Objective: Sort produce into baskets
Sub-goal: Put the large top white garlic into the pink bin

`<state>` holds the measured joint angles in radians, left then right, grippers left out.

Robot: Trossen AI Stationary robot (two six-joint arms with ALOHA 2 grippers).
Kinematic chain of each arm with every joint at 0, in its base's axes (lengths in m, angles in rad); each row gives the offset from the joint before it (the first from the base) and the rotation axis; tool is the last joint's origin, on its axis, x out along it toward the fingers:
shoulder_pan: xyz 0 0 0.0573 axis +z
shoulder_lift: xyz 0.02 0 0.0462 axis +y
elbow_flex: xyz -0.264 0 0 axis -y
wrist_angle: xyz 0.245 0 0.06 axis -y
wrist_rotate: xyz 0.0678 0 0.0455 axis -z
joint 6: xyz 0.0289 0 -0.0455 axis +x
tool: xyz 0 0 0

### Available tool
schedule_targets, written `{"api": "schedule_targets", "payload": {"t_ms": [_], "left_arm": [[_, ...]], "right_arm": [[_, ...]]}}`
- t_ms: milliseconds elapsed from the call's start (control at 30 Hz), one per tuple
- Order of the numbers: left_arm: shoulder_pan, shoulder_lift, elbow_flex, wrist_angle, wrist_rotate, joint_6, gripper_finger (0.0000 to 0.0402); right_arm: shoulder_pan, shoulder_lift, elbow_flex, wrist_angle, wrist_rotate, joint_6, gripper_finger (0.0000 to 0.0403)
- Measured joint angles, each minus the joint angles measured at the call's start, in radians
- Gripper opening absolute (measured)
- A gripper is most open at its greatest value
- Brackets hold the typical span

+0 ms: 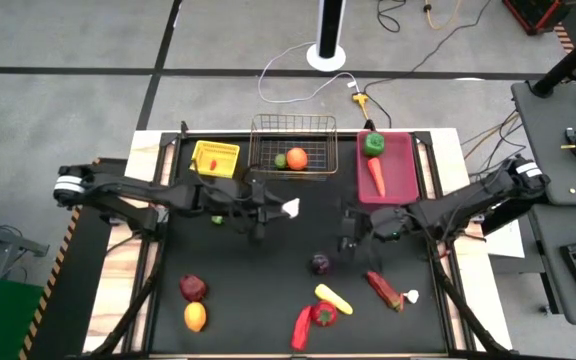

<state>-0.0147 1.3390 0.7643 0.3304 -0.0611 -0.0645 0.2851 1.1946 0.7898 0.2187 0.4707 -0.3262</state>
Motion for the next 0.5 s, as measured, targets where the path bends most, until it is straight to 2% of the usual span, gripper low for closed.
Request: {"api": "schedule_targets", "payload": {"t_ms": [233, 500], "left_arm": [[0.000, 0.137, 0.000, 0.282, 0.079, -0.079, 0.0115], [0.001, 0.225, 0.007, 0.465, 0.118, -0.129, 0.0115]], "right_arm": [[-0.002, 0.000, 0.000, 0.026, 0.002, -0.041, 0.0307], [-0.002, 0.000, 0.000, 0.021, 0.008, -0.068, 0.0299]]}}
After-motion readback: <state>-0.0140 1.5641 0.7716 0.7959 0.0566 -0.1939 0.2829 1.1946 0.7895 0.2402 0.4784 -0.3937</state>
